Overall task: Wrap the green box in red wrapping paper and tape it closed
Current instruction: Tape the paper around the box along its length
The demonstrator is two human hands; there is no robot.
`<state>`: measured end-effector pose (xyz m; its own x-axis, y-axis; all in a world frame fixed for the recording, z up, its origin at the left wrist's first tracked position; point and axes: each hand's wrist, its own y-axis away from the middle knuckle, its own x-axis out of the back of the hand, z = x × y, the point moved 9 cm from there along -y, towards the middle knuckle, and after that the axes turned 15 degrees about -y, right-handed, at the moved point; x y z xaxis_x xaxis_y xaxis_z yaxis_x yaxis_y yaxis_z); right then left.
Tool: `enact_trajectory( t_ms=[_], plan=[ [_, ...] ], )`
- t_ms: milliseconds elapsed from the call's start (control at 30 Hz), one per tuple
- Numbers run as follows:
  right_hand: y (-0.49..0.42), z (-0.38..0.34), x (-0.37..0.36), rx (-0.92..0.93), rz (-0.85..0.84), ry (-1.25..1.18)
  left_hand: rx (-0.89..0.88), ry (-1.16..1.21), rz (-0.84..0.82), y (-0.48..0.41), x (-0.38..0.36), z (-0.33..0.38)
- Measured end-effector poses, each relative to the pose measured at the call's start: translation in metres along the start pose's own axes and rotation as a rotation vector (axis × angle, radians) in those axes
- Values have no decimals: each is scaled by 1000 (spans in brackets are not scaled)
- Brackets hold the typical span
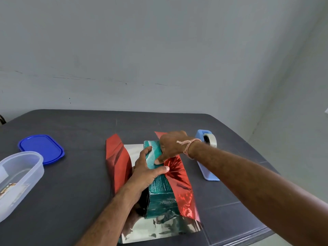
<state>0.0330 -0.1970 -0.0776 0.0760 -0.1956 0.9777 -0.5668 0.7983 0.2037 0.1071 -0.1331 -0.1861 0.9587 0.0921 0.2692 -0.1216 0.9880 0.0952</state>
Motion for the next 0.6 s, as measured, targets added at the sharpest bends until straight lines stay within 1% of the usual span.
enact_trajectory(
  t_ms=[100,267,367,433,600],
  plan=[
    [-1,5,3,-51,-27,-111,-6,5,4,1,0,1],
    [1,10,0,-72,-176,-290,-24,-22,15,0,1,3],
    [2,13,-1,-98,-231,-327,-37,-40,14,1,1,3],
    [1,12,3,-92,-225,-349,-46,-42,13,2,1,4],
    [-3,-8,32,-23,-168,-508,-80,-35,-15,5,-1,10]
  ],
)
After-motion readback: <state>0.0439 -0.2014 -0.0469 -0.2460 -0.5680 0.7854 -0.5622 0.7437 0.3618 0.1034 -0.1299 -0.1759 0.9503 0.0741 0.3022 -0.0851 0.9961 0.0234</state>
